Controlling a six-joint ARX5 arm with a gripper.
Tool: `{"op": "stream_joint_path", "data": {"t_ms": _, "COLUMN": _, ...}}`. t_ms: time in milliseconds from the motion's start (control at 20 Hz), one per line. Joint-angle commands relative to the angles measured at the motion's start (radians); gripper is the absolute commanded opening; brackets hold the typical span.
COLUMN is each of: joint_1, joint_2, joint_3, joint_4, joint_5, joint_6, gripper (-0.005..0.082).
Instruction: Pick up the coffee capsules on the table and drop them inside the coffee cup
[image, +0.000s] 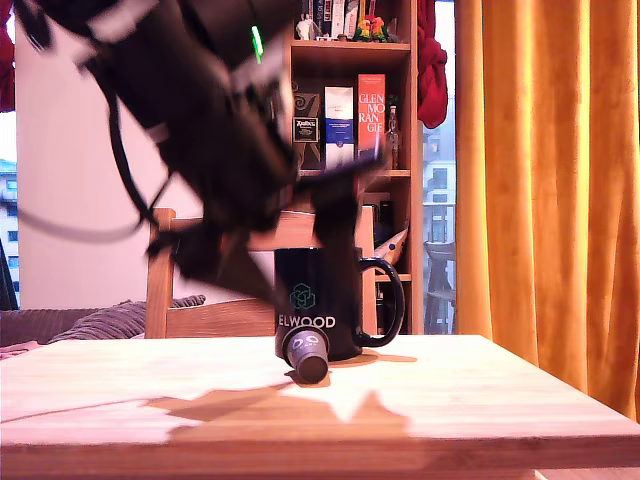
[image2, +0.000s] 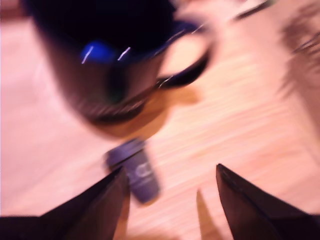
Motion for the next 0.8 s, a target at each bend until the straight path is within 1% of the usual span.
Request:
{"op": "stream_joint_path", "data": {"t_ms": 0, "joint_1": 0.019, "joint_2": 0.020, "joint_3": 0.016, "joint_4": -0.011, "joint_5": 0.014, "joint_6": -0.027, "gripper": 0.0516}}
{"op": "stream_joint_path", "data": {"t_ms": 50, "joint_1": 0.027, "joint_2": 0.022, "joint_3": 0.016, "joint_4": -0.011, "joint_5": 0.013, "joint_6": -0.037, "gripper": 0.0516}}
{"op": "stream_joint_path", "data": {"t_ms": 150, "joint_1": 0.044, "joint_2": 0.027, "joint_3": 0.016, "joint_4": -0.016, "joint_5": 0.015, "joint_6": -0.042, "gripper": 0.0515}}
{"op": "stream_joint_path", "data": {"t_ms": 300, "joint_1": 0.059, "joint_2": 0.041, "joint_3": 0.016, "joint_4": -0.008, "joint_5": 0.065, "joint_6": -0.066, "gripper": 0.0515}}
{"op": "stream_joint_path", "data": {"t_ms": 350, "joint_1": 0.058, "joint_2": 0.049, "joint_3": 0.016, "joint_4": -0.005, "joint_5": 0.074, "joint_6": -0.067, "gripper": 0.0513}}
{"op": "stream_joint_path", "data": {"t_ms": 450, "joint_1": 0.054, "joint_2": 0.074, "joint_3": 0.017, "joint_4": 0.000, "joint_5": 0.109, "joint_6": -0.074, "gripper": 0.0513}}
{"op": "stream_joint_path", "data": {"t_ms": 500, "joint_1": 0.051, "joint_2": 0.082, "joint_3": 0.017, "joint_4": -0.001, "joint_5": 0.116, "joint_6": -0.077, "gripper": 0.0513}}
{"op": "stream_joint_path", "data": {"t_ms": 700, "joint_1": 0.049, "joint_2": 0.101, "joint_3": 0.018, "joint_4": -0.001, "joint_5": 0.115, "joint_6": -0.076, "gripper": 0.0513}}
{"op": "stream_joint_path", "data": {"t_ms": 750, "joint_1": 0.049, "joint_2": 0.102, "joint_3": 0.018, "joint_4": 0.000, "joint_5": 0.108, "joint_6": -0.076, "gripper": 0.0511}}
